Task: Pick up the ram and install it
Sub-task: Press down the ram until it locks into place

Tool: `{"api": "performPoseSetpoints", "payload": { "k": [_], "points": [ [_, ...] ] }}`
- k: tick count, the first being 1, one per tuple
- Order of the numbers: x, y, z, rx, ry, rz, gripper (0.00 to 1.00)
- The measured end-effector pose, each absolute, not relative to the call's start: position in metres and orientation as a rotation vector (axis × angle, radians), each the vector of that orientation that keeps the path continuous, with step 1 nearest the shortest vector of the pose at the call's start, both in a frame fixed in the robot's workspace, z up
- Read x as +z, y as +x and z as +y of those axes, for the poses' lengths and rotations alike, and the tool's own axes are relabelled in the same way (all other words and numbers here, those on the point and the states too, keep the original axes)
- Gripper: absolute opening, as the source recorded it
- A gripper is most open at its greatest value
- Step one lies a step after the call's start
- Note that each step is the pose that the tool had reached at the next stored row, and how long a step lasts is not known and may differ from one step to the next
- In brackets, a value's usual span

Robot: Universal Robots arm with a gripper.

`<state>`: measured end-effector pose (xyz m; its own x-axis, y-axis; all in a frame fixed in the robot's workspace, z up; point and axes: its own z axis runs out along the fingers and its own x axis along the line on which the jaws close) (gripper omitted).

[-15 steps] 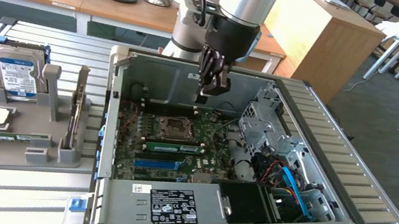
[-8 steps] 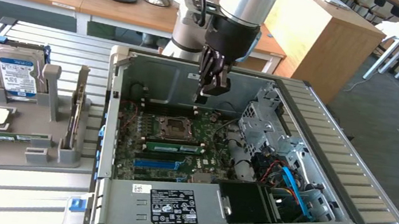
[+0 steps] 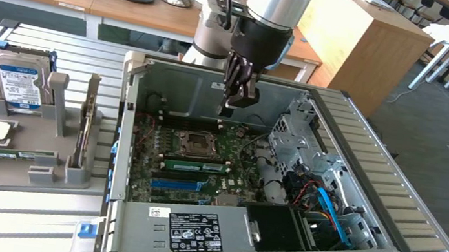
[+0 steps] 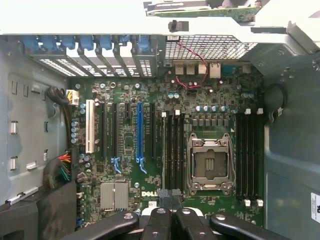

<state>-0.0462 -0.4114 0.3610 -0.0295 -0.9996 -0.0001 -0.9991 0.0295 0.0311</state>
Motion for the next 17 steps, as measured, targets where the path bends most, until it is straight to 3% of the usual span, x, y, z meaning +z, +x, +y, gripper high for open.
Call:
{"api": "performPoseSetpoints", "payload": {
  "k": [17],
  "points": [
    [0.3582,-0.0462,-0.4114,-0.04,1.804,-2.549,0.1]
  ]
}}
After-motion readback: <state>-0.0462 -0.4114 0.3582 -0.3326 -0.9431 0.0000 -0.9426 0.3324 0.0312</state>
